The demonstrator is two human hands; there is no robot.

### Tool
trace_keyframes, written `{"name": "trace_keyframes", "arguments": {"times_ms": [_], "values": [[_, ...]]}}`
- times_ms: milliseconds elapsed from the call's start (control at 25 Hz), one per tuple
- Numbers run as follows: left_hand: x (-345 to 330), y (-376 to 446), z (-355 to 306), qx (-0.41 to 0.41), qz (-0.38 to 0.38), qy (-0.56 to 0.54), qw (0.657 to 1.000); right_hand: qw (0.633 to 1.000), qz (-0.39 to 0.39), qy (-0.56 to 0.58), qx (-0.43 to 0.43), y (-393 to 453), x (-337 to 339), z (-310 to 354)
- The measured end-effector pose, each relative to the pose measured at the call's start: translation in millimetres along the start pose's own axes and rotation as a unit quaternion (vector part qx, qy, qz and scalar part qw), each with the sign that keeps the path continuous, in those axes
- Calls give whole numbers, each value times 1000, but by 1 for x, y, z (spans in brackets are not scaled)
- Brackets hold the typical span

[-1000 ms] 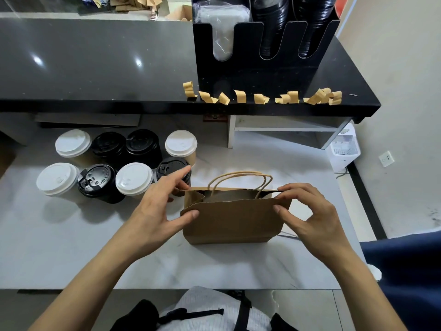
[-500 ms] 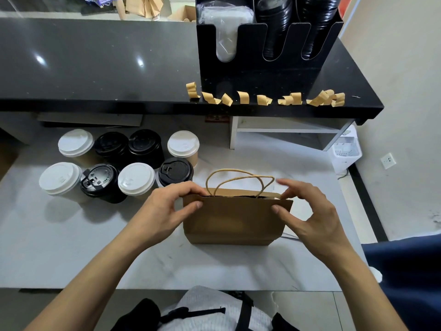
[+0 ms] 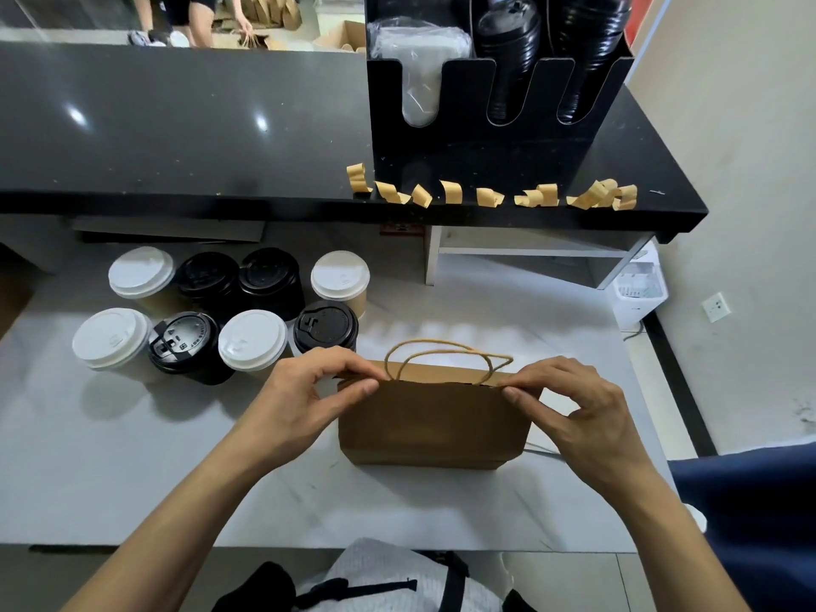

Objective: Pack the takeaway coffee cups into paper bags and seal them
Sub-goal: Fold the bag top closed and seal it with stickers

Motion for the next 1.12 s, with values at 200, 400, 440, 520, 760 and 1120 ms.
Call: {"name": "trace_keyframes", "arguments": {"times_ms": [200, 400, 440, 520, 760, 1120], "values": [[6, -11, 4, 4, 20, 26, 999, 999, 23, 24, -20, 2, 5, -4], [10, -12, 4, 4, -14, 31, 999, 998, 46, 23, -28, 9, 4, -2], [9, -11, 4, 2, -14, 43, 999, 998, 49, 17, -26, 10, 5, -1], [8, -10, 4, -5, -14, 66, 998, 998, 53, -2, -20, 12, 6, 2], [-2, 2, -7, -61, 34, 175, 982, 997, 57, -55, 8, 11, -11, 18], [-17, 9, 1, -86, 16, 183, 979, 997, 45, -67, 10, 13, -24, 24]]}}
Point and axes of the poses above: each hand's wrist, its own y-axis towards the middle knuckle, its own x-axis out of the back of the hand, z = x × y, the point moved 7 cm from there along y, towards the middle knuckle, and after that the axes turned 13 degrees about -x, right-handed, at the moved point
